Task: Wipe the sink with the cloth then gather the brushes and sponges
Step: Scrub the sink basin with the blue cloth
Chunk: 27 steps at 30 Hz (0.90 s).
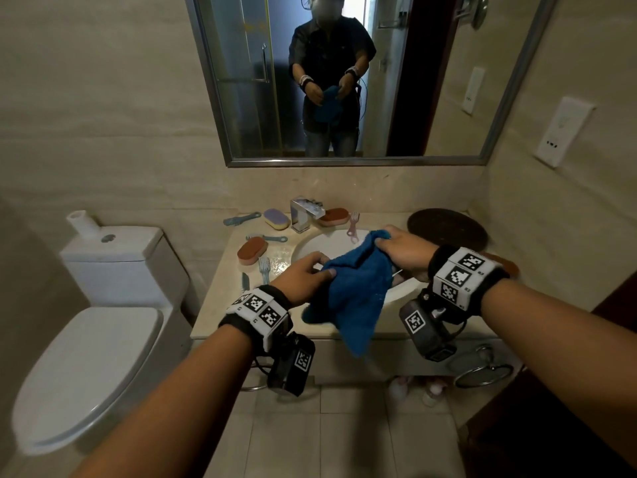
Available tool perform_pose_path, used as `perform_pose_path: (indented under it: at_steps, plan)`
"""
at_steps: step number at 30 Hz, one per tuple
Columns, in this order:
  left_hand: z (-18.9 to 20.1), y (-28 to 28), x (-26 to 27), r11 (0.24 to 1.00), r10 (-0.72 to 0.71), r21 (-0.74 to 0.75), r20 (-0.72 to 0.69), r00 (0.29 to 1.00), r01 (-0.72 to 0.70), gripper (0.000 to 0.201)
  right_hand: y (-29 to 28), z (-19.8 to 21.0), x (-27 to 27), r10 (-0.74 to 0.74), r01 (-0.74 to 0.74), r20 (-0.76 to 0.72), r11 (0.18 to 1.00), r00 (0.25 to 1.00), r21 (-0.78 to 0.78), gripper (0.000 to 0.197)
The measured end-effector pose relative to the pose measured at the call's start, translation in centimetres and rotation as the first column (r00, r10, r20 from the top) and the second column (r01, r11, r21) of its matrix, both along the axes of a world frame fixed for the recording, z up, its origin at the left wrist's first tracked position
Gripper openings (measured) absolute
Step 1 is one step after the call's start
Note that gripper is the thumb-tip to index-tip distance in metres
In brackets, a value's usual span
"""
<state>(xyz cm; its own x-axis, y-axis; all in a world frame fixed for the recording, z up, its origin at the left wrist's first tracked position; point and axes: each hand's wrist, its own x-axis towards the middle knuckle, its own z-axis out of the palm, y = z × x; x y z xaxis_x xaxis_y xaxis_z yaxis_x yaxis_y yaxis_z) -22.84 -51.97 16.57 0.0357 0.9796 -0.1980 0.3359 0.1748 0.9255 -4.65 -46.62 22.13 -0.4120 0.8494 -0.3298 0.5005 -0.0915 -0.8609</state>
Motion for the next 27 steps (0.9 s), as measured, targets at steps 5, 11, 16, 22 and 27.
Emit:
perform_pose_path:
  at_steps: [5, 11, 16, 22, 27]
  plan:
    - [0.1, 0.6, 0.5, 0.983, 0.182, 0.021, 0.105, 0.978, -0.185, 0.023, 0.5, -1.2, 0.7, -0.047, -0.032, -0.212, 0.935, 0.976, -0.354, 0.074]
    - [1.7, 0.4, 0.3, 0.992, 0.078, -0.12, 0.24, 0.968, -0.051, 0.019, 1.8, -2.8, 0.8, -0.075, 0.032, -0.125, 0.947, 0.989, -0.32, 0.045]
    - [1.7, 0.6, 0.2, 0.996, 0.085, -0.031, -0.006, 0.996, -0.085, 0.025, 1.9, -3.0, 0.6, -0.086, 0.041, -0.16, 0.963, 0.983, -0.265, 0.022]
    - [2.0, 0.9, 0.8, 0.992, 0.123, 0.033, 0.022, 0.992, -0.124, 0.015, 2.4, -2.7, 0.9, 0.127, -0.156, -0.155, 0.969, 0.98, -0.194, 0.039]
    - [2.6, 0.7, 0.9, 0.989, 0.133, 0.047, 0.098, 0.986, -0.138, 0.009, 1.8, -2.2, 0.9, 0.108, -0.111, 0.07, 0.993, 0.992, 0.034, 0.017]
